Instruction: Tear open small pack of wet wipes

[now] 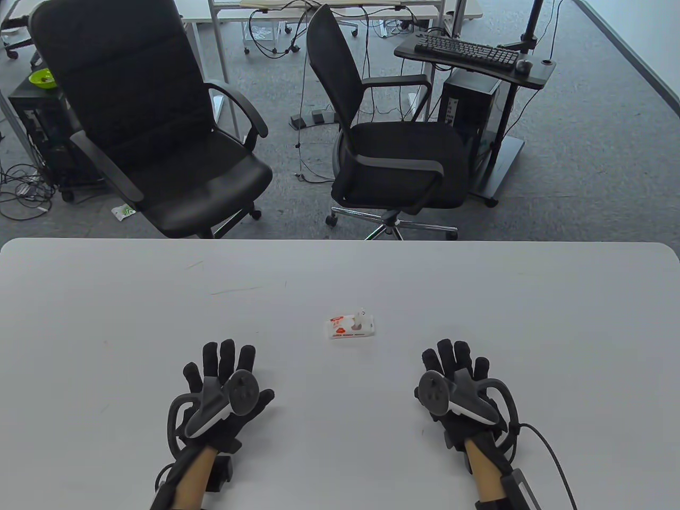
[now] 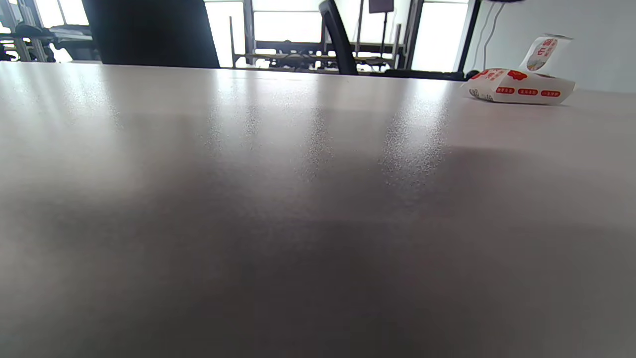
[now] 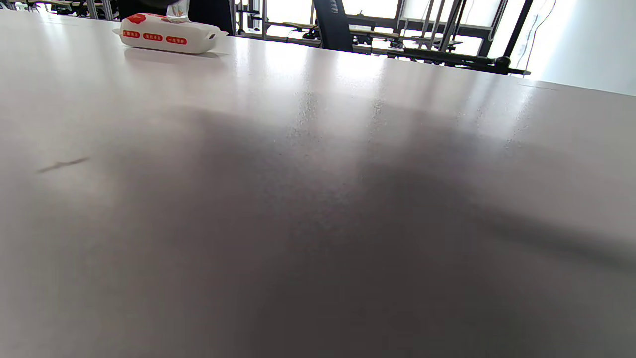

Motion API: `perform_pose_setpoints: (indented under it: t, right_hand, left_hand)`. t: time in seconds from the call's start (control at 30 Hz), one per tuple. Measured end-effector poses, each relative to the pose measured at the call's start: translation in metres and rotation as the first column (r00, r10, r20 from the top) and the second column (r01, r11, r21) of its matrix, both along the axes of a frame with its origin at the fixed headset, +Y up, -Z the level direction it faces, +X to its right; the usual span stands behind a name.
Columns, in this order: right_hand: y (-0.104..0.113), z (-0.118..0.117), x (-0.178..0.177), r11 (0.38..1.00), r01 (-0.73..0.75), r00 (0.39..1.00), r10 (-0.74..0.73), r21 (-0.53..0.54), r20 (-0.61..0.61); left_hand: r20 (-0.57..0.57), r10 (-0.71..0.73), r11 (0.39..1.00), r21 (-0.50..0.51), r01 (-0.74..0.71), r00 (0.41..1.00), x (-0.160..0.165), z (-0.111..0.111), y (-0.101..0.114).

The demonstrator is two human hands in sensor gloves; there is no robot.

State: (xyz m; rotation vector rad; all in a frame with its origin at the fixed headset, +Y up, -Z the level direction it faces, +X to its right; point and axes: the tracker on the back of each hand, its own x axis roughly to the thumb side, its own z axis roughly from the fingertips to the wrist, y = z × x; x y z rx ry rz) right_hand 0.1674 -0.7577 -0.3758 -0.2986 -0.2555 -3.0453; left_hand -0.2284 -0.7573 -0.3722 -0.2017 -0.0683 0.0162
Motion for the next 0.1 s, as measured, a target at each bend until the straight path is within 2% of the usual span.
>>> perform_pose_setpoints:
  t: [0.1]
  right_hand:
    - [-0.0013,0.0000,0.0004,1.000,0.017,1.000,-0.017,-0.011,0.003]
  left_hand:
    - [0.001,-0.004,1.000,-0.008,0.004,1.000,0.0014,-0.0002,-0.0037]
